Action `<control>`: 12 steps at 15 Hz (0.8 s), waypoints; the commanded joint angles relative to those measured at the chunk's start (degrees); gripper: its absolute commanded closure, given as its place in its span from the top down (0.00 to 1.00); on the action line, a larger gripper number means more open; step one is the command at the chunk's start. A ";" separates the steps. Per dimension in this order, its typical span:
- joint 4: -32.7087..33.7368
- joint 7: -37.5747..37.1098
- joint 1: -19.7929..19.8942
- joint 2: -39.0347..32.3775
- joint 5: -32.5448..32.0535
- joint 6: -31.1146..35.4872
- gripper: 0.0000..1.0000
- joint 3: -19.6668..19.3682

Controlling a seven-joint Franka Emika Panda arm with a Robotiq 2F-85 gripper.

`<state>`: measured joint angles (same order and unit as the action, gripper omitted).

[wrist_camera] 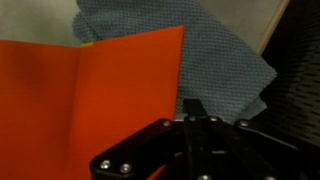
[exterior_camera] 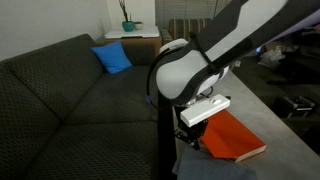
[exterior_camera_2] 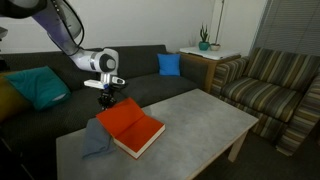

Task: Close the cover of the orange book on the table.

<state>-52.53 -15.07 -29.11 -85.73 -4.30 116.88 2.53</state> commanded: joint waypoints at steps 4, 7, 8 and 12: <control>6.89 -11.86 -5.39 0.14 -7.30 -15.92 0.00 -7.13; 8.32 -14.13 -6.02 0.32 -9.35 -19.76 0.00 -8.32; 8.11 -14.81 -5.85 0.48 -9.60 -19.90 0.00 -8.35; 5.67 -16.54 -4.18 0.76 -9.22 -18.66 0.00 -7.97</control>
<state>-45.41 -30.50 -34.36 -84.98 -13.17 98.32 -5.49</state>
